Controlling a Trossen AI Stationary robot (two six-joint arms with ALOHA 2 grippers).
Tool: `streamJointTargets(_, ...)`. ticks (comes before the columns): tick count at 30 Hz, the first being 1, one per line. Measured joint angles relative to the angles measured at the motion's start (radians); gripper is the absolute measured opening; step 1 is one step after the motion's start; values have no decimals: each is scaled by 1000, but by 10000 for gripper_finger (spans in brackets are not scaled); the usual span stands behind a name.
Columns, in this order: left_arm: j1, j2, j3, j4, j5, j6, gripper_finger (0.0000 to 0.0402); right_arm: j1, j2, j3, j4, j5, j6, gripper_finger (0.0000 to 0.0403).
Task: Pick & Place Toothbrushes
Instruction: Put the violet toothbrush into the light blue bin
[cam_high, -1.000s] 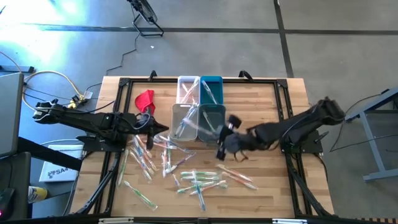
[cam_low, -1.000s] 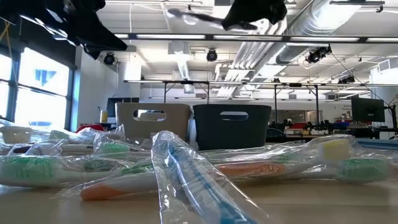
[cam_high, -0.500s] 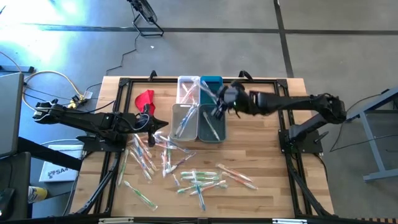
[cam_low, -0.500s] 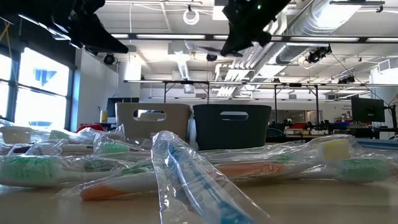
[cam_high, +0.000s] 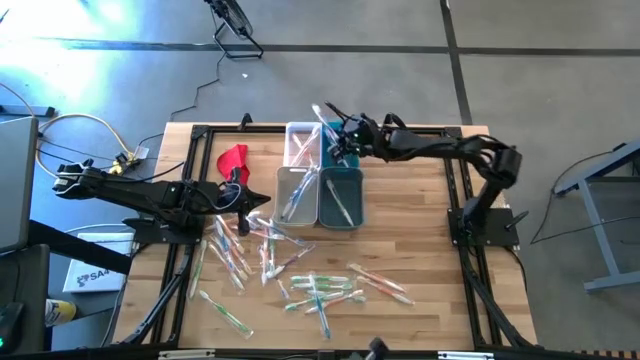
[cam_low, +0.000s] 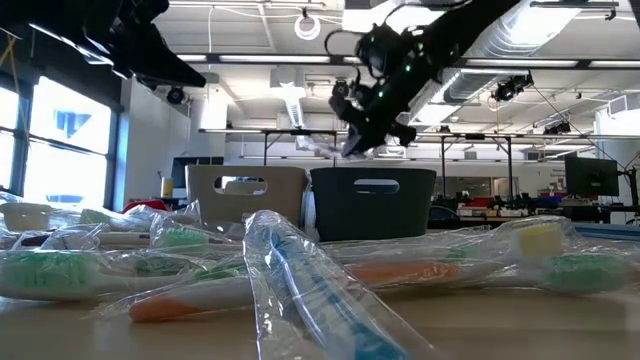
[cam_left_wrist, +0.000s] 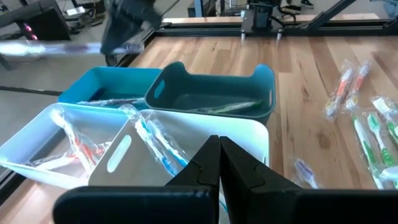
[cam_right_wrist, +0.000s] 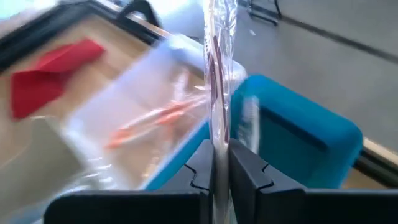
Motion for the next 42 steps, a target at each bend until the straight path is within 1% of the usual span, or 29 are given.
streamJointTargets(3,0,0,0,0,0,0,0,-29,46,-1,20,6,54,18)
streamJointTargets(8,0,0,0,0,0,3,0,-54,81,-1,2,9,109,18)
streamJointTargets(16,0,0,0,1,-27,13,0,-48,84,-1,-52,12,101,18)
streamJointTargets(34,0,0,0,1,-36,15,0,-48,140,0,-6,1,74,18)
streamJointTargets(38,0,0,0,1,-37,15,0,-50,144,0,-14,-25,71,18)
streamJointTargets(40,0,0,0,1,-37,15,0,-50,144,0,-27,-18,71,29)
streamJointTargets(42,0,0,0,1,-37,15,0,-50,143,0,-53,-3,72,51)
